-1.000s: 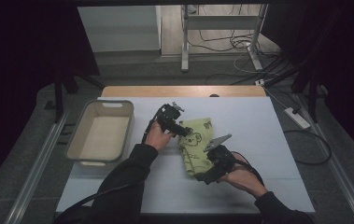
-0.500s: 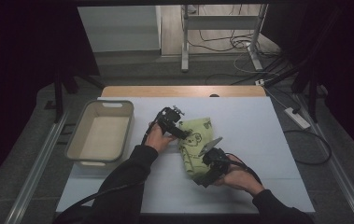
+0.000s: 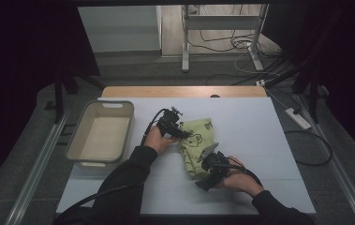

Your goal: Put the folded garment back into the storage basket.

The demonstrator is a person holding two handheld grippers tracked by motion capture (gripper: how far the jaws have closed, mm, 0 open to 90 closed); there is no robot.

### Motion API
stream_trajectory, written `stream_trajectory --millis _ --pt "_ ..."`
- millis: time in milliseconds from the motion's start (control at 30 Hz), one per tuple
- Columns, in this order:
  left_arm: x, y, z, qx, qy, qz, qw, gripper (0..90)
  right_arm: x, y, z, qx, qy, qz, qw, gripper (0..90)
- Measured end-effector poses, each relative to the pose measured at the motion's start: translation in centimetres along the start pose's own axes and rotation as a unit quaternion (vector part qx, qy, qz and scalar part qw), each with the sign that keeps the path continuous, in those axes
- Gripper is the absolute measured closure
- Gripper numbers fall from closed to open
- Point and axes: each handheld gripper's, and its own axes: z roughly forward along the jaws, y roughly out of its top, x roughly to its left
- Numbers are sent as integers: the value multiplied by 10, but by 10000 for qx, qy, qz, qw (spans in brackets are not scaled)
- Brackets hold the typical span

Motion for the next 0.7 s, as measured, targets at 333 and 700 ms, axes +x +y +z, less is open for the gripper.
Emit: stream_trajectory --millis 333,700 --pt "-1 0 -1 7 -307 -66 9995 559 -10 -3 -8 -156 -318 88 9993 462" --pt "-16 0 -3 -52 123 358 9993 648 -16 4 -11 -13 -217 192 9996 718"
